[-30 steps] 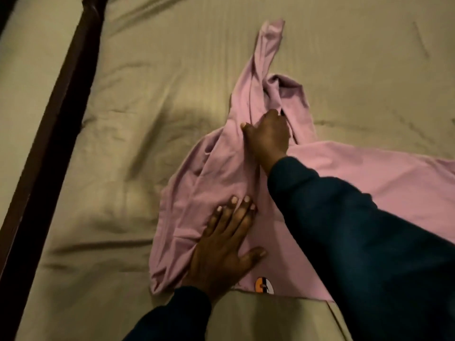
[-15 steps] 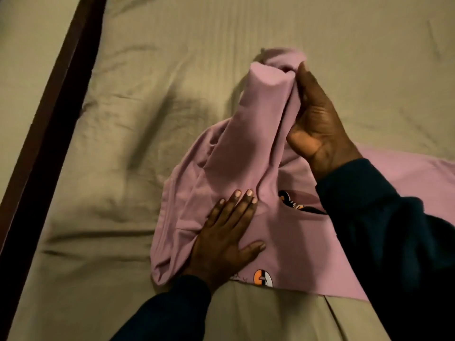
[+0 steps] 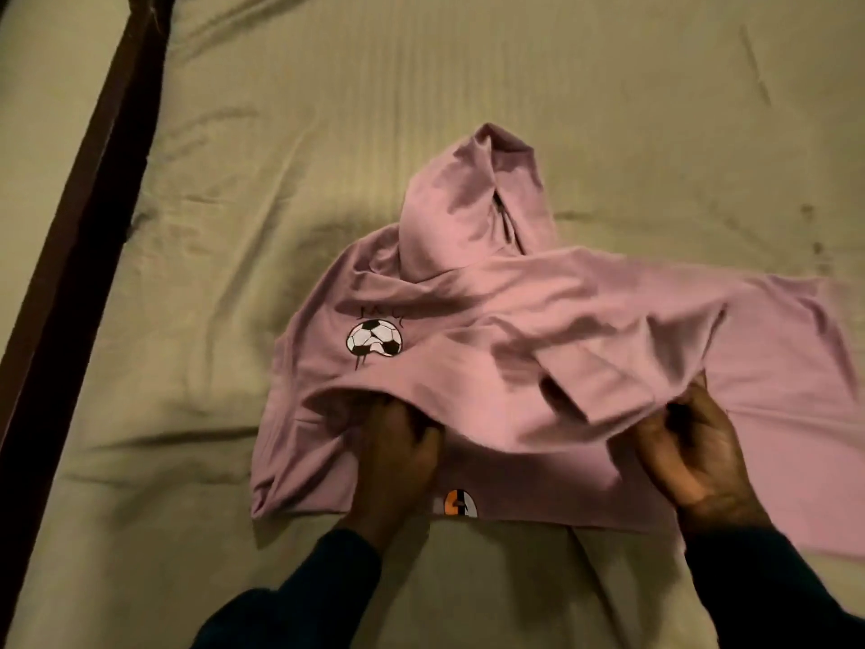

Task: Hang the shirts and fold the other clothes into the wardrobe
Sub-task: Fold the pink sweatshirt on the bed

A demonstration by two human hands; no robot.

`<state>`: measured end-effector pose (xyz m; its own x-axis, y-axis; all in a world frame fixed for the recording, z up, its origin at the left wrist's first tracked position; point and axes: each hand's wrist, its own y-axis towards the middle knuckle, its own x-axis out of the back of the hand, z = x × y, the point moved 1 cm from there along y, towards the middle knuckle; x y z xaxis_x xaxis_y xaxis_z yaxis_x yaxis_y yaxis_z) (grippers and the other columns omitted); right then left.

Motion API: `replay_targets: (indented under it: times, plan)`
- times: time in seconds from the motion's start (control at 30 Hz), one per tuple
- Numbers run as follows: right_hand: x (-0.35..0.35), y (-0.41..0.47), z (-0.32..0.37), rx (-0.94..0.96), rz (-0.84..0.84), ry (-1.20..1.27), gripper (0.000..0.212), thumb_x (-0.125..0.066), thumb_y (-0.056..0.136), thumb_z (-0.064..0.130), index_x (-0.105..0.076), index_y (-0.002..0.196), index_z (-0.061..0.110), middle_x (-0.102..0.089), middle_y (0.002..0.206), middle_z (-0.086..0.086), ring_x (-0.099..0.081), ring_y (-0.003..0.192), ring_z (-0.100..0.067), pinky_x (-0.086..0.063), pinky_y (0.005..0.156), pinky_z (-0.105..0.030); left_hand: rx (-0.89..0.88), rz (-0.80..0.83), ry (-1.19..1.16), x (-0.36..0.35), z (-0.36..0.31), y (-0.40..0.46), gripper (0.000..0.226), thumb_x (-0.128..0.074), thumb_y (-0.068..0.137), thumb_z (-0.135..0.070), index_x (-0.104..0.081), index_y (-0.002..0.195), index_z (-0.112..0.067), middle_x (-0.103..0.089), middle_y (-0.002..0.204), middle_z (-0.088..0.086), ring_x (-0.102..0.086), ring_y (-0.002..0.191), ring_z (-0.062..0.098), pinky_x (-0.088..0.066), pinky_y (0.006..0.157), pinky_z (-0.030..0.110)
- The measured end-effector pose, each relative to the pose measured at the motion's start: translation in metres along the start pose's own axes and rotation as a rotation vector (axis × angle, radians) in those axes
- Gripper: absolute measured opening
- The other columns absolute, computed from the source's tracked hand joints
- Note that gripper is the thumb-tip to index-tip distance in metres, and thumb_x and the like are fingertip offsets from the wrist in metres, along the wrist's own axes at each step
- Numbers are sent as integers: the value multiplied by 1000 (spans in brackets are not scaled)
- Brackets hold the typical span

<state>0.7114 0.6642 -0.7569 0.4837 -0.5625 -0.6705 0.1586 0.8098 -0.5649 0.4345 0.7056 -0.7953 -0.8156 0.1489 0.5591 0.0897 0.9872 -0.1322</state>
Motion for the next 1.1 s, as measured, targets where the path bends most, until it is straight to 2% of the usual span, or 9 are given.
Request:
replay_targets:
  times: [0.13,0.23,0.37,0.43,0.53,0.6,0.77,0.9,1.1]
  plan:
    - [25,-16,-14,-42,-260,104,50,-43,104,25,-34,153,22,-49,145,11,-45,136,-8,-28,117,-26,628,-59,-1297,-21,-38,2,25,-43,102,-17,-66,111,-11,-75,102,1,-67,101,19,-55,87,27]
    - [32,-12,-14,70,-350,71,55,-58,98,33,-44,149,17,-41,156,3,-39,143,-15,-24,121,-36,658,-45,-1783,-28,-29,3,50,-72,81,-33,-65,124,-9,-69,124,7,-66,114,20,-56,91,41]
    - [41,-21,-10,311,-560,-33,35,-59,93,49,-65,99,15,-70,114,-2,-64,107,-18,-48,97,-31,606,51,-1823,-43,-9,-9,80,-100,39,-30,-75,112,-10,-68,128,12,-67,114,29,-53,90,57]
    - [49,-30,-17,498,-714,-252,39,-48,99,52,-60,99,15,-66,87,0,-60,84,-14,-48,81,-28,642,167,-1777,-49,-13,-18,61,-89,57,-41,-78,109,-12,-68,128,12,-68,112,31,-54,86,60]
    - [52,-50,-33,842,-952,-951,47,-59,89,57,-59,100,11,-58,98,-8,-55,93,-29,-46,85,-43,766,257,-1727,-58,-18,-31,54,-41,95,-53,-75,115,-17,-63,136,12,-62,120,35,-48,91,64]
    - [42,-61,-46,958,-726,-1297,49,-62,88,55,-61,103,8,-53,103,1,-51,96,-28,-42,86,-42,786,339,-1752,-65,-16,-40,56,-32,100,-48,-70,124,-14,-57,142,15,-58,125,39,-46,95,65]
    - [40,-49,-77,665,-412,-1898,59,-57,76,49,-59,124,14,-56,112,-9,-50,100,-31,-40,79,-41,642,421,-1770,-79,-18,-43,60,-86,66,-29,-71,121,-10,-61,136,18,-62,120,36,-51,96,58]
    - [36,-61,-39,732,-301,-1424,27,-54,87,14,-69,109,20,-67,103,1,-63,95,-17,-47,81,-28,663,340,-1797,-90,-26,-45,45,-71,79,-29,-71,119,-9,-65,130,16,-64,117,36,-51,96,58]
    - [54,-109,11,318,-155,-909,27,-68,87,2,-73,113,6,-77,100,-5,-71,94,-14,-53,76,-19,682,153,-1782,-101,-46,-43,53,-64,78,-35,-67,127,-13,-65,133,11,-67,112,33,-57,82,60]
